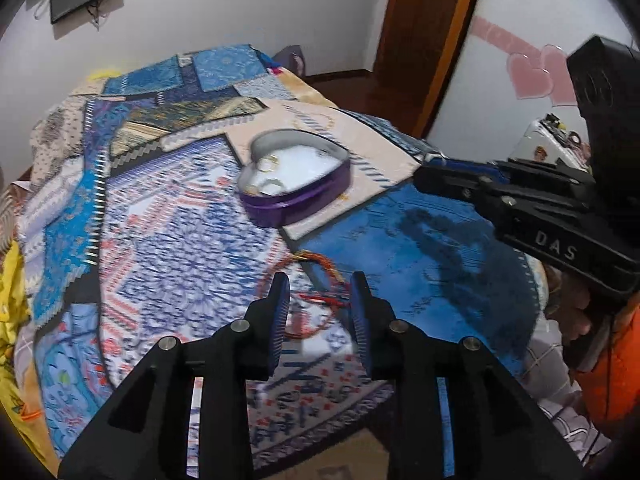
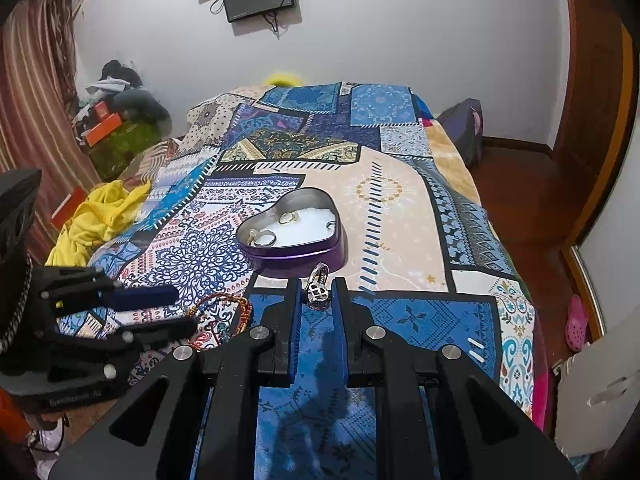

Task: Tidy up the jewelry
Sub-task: 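Grasp the silver charm with the right gripper while the left gripper grasps the red beaded bracelet, then carry the charm and bracelet over the purple heart tin and open both grippers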

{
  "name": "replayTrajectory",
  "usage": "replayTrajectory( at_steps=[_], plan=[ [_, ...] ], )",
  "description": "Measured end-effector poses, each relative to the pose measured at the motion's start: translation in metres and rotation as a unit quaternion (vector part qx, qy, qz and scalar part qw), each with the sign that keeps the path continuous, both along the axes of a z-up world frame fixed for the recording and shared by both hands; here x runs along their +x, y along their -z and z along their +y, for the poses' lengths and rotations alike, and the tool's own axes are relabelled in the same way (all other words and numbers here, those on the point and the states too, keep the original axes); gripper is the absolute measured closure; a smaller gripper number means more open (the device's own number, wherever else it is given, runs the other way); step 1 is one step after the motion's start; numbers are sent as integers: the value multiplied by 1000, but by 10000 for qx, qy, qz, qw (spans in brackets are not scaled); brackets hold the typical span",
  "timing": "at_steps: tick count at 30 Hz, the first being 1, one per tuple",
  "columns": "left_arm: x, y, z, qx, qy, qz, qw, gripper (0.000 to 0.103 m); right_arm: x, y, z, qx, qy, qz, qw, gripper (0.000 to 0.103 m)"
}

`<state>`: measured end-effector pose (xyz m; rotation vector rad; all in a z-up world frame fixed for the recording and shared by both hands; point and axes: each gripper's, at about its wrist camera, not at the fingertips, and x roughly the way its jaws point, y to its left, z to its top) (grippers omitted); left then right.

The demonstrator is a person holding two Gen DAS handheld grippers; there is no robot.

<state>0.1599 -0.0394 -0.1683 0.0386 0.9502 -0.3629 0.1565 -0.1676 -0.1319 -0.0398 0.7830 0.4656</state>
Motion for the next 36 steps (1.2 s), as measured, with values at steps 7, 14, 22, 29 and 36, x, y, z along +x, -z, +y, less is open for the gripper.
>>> replayTrajectory(
  at_steps=[7,14,22,29,36],
  plan=[
    [7,27,-21,-146,57,496,9986,73,-3,1,-13,-72,99,4,9999,90],
    [20,35,-25,-25,-214,516,9984,73,-3,4,-22,-50,171,73,9998,90],
    [13,27,-19,118,-315,263,9991,98,-4,5,-20,-10,106,76,9999,90],
    [7,-1,-7,27,-347,-99,9993,98,-3,3,-16,25,60,41,10000,90],
    [13,-18,3,-114,-399,-293,9987,98,-1,-1,-9,6,-12,-21,10000,90]
  ],
)
